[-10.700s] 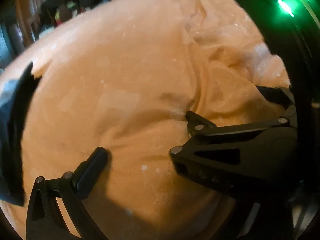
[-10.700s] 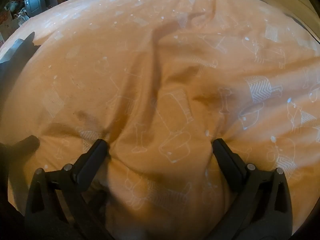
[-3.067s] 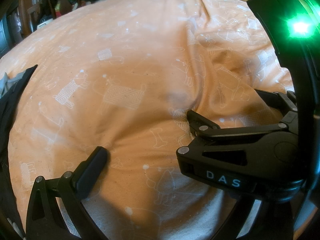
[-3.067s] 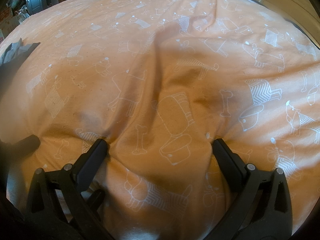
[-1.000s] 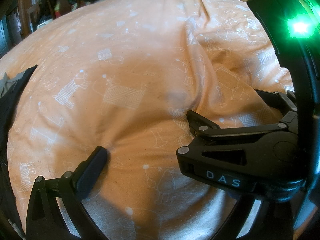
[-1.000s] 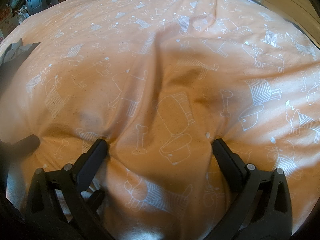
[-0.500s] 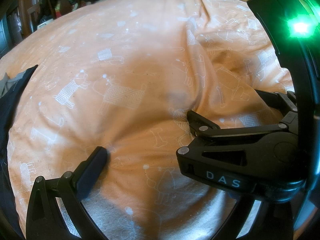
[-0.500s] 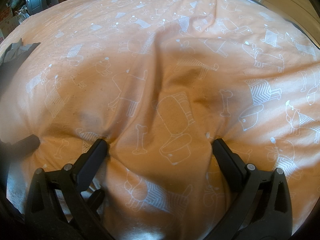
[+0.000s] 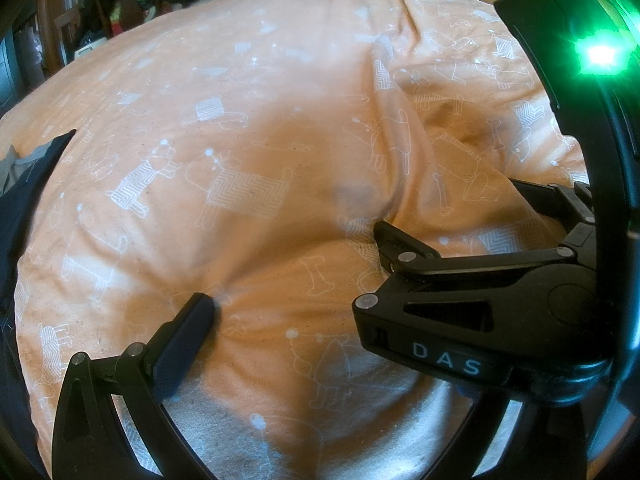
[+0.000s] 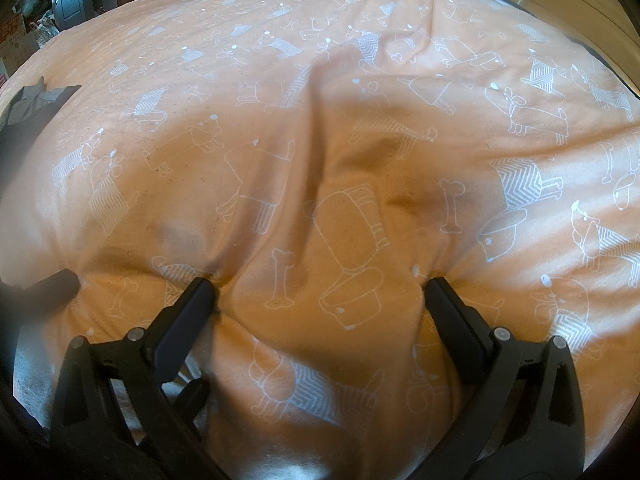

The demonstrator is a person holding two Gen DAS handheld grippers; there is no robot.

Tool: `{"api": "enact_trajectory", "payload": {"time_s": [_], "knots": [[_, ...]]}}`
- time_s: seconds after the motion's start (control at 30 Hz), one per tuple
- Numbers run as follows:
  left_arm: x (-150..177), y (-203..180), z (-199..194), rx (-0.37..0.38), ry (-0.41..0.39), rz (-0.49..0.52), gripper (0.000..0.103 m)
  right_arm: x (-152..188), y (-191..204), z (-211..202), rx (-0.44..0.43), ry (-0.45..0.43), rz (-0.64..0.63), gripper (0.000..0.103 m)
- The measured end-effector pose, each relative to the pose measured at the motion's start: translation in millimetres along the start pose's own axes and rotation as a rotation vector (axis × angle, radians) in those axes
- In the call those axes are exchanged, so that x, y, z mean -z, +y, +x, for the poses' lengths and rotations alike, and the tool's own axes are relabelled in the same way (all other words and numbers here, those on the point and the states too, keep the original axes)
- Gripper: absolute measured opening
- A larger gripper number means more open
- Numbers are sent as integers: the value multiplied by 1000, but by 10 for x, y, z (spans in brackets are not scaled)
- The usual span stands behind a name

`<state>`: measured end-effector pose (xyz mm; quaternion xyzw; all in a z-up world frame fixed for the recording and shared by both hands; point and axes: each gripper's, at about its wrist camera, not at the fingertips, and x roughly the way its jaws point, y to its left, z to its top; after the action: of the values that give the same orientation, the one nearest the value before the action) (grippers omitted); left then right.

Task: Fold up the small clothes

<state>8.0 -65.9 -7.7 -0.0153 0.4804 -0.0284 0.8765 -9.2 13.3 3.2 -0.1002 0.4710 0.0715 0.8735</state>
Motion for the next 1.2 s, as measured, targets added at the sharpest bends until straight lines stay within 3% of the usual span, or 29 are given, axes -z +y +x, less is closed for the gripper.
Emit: {"api": "enact_trajectory", "payload": {"time_s": [1.2], "knots": [[3, 1, -16, 0, 0, 0, 103, 1, 2, -7, 1, 7, -1, 103]]}}
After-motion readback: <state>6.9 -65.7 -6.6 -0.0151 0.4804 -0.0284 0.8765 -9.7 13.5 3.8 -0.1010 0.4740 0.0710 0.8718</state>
